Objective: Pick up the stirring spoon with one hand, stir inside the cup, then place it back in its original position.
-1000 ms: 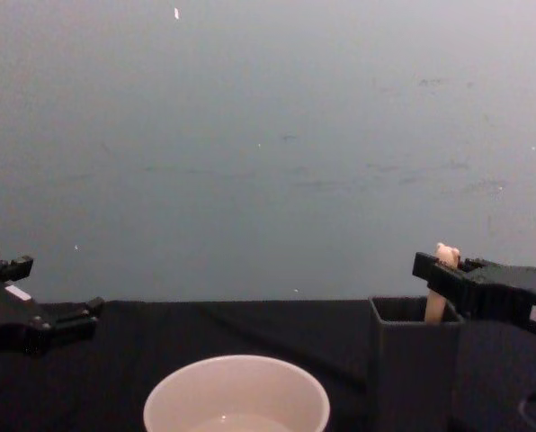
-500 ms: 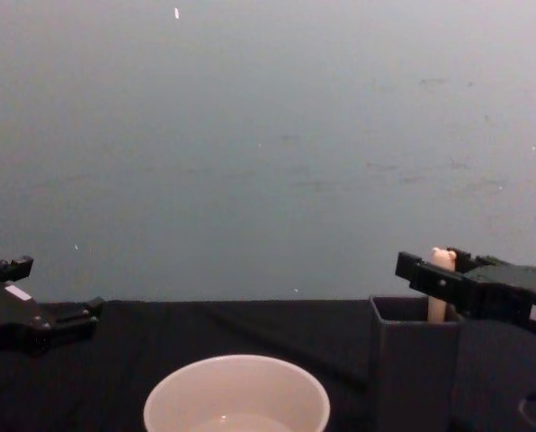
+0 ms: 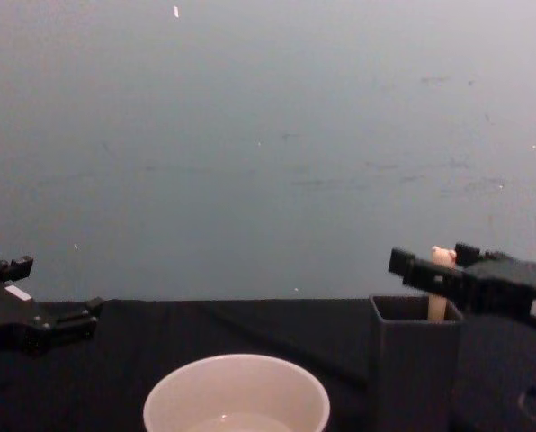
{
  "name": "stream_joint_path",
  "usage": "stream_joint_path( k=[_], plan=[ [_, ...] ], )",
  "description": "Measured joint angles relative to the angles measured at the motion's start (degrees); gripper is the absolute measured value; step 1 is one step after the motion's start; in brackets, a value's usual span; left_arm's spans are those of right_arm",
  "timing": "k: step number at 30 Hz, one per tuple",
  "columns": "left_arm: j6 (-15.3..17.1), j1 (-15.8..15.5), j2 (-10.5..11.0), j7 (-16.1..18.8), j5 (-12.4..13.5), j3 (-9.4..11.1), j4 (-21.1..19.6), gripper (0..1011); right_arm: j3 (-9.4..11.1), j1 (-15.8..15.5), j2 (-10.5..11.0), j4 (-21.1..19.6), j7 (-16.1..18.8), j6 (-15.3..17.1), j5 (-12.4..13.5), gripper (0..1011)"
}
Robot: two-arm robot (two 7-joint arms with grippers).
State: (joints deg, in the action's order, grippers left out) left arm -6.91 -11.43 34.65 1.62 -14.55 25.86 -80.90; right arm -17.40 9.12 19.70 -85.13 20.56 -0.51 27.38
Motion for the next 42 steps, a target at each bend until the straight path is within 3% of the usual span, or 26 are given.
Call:
stream_joint_path(
  k=[8, 11, 14, 19, 27, 42],
  plan=[
    [0.0, 0.0, 0.0, 0.0, 0.0, 0.0, 0.0, 1001, 2.6, 0.9, -0.9, -1.4, 0.1, -4.1, 1.4, 1002],
    [0.0, 0.0, 0.0, 0.0, 0.0, 0.0, 0.0, 1001, 3.8, 1.4, -1.5, -1.0, -2.5, -6.3, -0.6, 1002],
    [0.0, 0.0, 0.0, 0.0, 0.0, 0.0, 0.0, 1001, 4.5, 2.1, -1.9, 1.4, -6.5, -7.6, -5.2, 1002],
    [0.0, 0.0, 0.0, 0.0, 0.0, 0.0, 0.0, 1001, 4.6, 2.2, -1.7, 4.9, -9.0, -6.9, -9.5, 1002],
    [0.0, 0.0, 0.0, 0.0, 0.0, 0.0, 0.0, 1002, 3.8, 0.5, -1.5, 7.2, -9.4, -4.7, -12.9, 1002],
    [0.0, 0.0, 0.0, 0.0, 0.0, 0.0, 0.0, 1001, 3.6, -0.1, -2.2, 9.1, -8.5, -3.2, -15.4, 1002]
  ],
)
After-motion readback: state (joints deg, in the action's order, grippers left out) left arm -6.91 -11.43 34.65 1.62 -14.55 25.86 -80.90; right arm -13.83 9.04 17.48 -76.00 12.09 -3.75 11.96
